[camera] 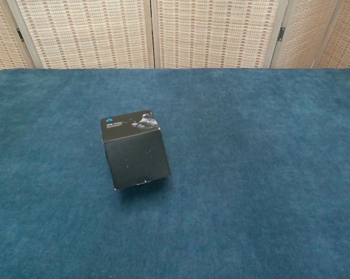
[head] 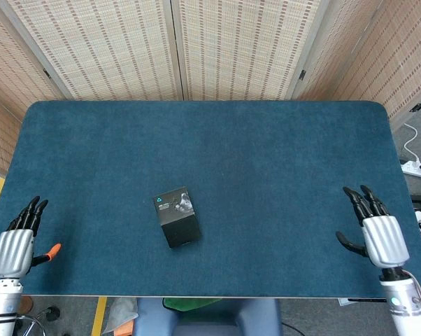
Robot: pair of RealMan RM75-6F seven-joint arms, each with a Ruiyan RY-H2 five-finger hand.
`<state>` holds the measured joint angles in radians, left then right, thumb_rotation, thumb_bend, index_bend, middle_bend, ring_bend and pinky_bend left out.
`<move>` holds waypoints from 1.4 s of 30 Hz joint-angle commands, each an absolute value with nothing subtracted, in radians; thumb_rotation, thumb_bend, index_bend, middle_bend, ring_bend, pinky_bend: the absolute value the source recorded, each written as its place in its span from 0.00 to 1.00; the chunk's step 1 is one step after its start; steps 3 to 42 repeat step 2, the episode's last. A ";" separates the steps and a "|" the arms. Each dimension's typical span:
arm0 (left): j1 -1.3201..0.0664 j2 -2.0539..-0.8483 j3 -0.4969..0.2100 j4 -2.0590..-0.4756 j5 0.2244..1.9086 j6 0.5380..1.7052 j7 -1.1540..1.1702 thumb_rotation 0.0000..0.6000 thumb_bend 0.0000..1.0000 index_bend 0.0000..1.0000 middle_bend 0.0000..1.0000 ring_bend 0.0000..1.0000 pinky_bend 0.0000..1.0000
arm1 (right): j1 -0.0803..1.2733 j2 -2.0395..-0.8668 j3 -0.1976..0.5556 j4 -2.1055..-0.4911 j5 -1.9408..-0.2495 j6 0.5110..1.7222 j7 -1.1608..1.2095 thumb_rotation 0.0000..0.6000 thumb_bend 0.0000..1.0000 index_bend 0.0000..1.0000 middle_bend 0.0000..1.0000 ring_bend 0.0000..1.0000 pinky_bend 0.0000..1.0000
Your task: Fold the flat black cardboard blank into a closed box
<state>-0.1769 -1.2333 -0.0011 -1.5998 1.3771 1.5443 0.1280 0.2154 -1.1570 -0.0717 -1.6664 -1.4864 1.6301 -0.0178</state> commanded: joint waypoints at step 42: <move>-0.142 -1.223 0.016 -1.613 1.391 1.565 0.139 1.00 0.19 0.00 0.04 0.09 0.21 | 0.134 -1.158 -0.094 -1.626 -1.513 1.697 0.039 1.00 0.22 0.03 0.13 0.00 0.16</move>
